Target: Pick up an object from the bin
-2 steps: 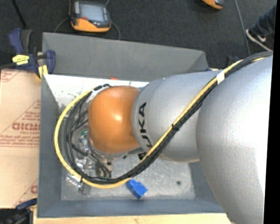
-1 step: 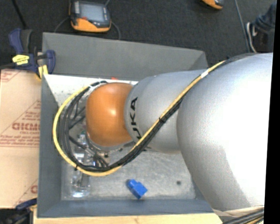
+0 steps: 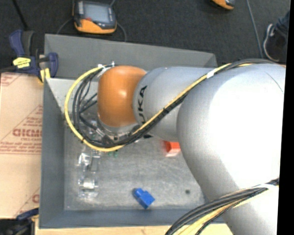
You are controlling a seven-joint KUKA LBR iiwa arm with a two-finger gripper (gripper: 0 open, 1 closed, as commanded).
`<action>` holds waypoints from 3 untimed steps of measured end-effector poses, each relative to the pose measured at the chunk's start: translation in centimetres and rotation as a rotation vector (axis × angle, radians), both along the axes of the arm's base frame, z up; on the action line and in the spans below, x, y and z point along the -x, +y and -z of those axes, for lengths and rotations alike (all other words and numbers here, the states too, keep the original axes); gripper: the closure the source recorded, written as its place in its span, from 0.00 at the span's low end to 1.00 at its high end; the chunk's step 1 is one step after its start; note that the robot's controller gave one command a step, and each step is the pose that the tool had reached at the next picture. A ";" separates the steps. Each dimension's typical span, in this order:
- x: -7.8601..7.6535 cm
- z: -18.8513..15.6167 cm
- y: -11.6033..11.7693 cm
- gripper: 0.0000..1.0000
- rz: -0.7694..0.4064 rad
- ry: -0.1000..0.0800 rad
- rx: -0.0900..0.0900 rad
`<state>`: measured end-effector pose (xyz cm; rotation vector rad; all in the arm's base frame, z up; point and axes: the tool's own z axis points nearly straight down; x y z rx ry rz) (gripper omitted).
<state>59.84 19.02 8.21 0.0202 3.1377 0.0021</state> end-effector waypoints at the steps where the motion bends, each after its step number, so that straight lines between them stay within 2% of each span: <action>1: 3.9 1.1 1.7 0.00 -0.414 0.000 0.000; 2: 8.8 0.7 0.4 0.00 -0.511 -0.019 -0.002; 3: 8.3 -6.6 -6.4 0.00 -0.336 -0.005 0.003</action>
Offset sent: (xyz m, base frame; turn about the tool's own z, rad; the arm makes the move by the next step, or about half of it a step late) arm -0.0402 0.0167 -0.0121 -0.4148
